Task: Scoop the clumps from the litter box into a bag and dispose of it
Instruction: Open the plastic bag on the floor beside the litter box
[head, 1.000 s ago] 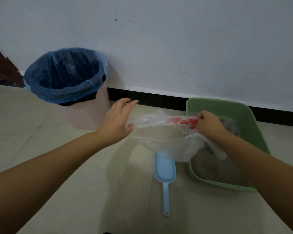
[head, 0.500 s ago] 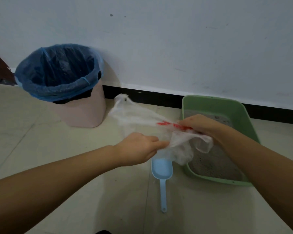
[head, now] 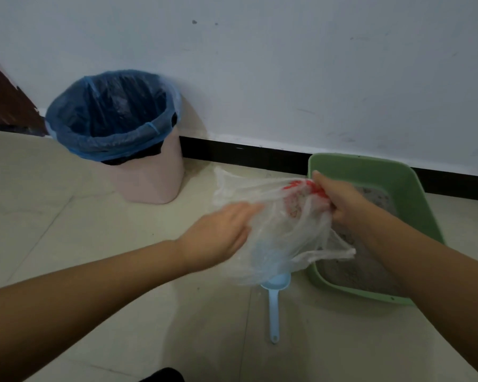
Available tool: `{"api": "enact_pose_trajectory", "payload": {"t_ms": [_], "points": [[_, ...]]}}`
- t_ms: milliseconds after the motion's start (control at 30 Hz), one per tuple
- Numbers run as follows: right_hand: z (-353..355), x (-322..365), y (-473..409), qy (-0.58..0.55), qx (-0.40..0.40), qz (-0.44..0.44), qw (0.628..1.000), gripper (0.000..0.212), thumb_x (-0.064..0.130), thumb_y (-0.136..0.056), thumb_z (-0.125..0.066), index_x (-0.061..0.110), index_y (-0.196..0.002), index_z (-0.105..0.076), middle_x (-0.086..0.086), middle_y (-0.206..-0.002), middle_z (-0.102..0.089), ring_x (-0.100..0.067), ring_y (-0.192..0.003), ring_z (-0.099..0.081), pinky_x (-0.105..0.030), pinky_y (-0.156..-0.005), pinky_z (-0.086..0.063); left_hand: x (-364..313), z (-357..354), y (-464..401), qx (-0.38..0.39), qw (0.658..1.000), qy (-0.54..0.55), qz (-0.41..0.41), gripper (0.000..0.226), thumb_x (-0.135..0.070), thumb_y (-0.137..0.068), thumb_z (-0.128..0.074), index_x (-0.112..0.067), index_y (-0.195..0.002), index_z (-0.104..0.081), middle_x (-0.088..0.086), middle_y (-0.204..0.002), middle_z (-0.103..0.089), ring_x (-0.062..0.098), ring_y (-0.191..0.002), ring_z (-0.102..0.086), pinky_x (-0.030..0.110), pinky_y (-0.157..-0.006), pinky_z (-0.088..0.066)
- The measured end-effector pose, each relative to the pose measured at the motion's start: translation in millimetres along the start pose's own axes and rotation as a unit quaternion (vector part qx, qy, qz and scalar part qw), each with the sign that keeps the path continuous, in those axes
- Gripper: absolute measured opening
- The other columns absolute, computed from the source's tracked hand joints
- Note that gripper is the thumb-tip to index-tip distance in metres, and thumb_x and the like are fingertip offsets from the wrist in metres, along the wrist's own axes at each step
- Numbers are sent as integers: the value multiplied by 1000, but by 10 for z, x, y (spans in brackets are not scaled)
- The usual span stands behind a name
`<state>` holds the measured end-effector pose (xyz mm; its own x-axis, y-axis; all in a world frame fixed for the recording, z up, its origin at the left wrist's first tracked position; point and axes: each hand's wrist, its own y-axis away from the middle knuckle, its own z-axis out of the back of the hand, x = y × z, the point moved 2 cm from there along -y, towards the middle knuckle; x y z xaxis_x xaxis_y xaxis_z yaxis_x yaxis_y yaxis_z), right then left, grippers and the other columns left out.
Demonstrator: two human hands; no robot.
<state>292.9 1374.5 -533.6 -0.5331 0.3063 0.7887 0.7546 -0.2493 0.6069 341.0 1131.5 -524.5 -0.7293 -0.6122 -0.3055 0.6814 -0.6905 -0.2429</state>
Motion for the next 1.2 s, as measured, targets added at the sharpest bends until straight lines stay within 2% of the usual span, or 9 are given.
{"api": "enact_pose_trajectory", "payload": {"t_ms": [200,267,400,533,767,867,967,1100,1200], "points": [[-238,93,389,173,239,-39,955,25,28,-89,-61,4,-92,-67,-10,-80,-73,-19,-66,-70,-29,-62,-60,250,-85,-324,54,961,-56,266,65,-50,-85,-58,-17,-138,-39,10,-141,-36,28,-133,-32,39,-107,-31],[-225,95,483,317,285,-9,904,16,26,-86,-64,11,-91,-65,-5,-77,-70,-14,-60,-66,-25,-56,-57,339,-100,-385,71,939,107,320,21,-31,-91,-57,-12,-94,-62,12,-104,-62,29,-102,-57,32,-83,-44],[-120,-30,223,634,190,124,739,29,22,-85,-66,19,-114,-60,3,-98,-62,-12,-80,-59,-20,-68,-47,510,-137,-275,76,894,239,371,35,-13,-93,-48,-13,-58,-45,7,-58,-51,22,-54,-51,26,-50,-43],[-162,-170,-79,717,28,201,667,39,27,-89,-58,19,-127,-51,-7,-124,-59,-25,-108,-57,-35,-88,-46,738,-196,64,135,902,92,399,37,-24,-99,-38,-8,-69,-54,7,-70,-53,26,-68,-51,30,-52,-34],[-1074,-747,59,613,142,624,464,52,38,-89,-48,12,-134,-46,-12,-133,-54,-28,-123,-50,-43,-106,-38,1107,-423,711,176,707,237,643,58,-45,-101,-22,4,-104,-53,15,-76,-52,30,-59,-55,32,-54,-51],[-1316,-1321,22,740,373,338,446,56,30,-97,-41,20,-149,-22,-10,-140,-47,-30,-123,-49,-39,-104,-37,1164,-553,864,174,639,304,685,56,-48,-100,-17,-1,-101,-48,14,-71,-50,25,-52,-48,29,-49,-47],[-1234,-1677,-110,830,430,184,304,52,19,-95,-38,28,-145,-29,-8,-138,-50,-25,-130,-42,-52,-117,-11,1279,-681,963,122,586,363,715,56,-45,-102,-15,-1,-107,-48,20,-79,-54,26,-49,-49,24,-32,-44],[-1026,-1820,-240,848,460,217,148,28,11,-89,-46,9,-107,-67,-11,-110,-66,-30,-104,-61,-40,-97,-44,1644,-686,1029,36,619,289,729,52,-38,-102,-24,3,-114,-55,26,-102,-59,39,-66,-61,26,-29,-43],[-991,-1784,-302,845,451,214,194,25,12,-90,-46,6,-101,-67,-13,-105,-68,-30,-96,-62,-33,-88,-46,1732,-652,1012,136,738,140,646,49,-41,-98,-37,1,-121,-48,22,-113,-60,37,-84,-66,30,-53,-52]]}}
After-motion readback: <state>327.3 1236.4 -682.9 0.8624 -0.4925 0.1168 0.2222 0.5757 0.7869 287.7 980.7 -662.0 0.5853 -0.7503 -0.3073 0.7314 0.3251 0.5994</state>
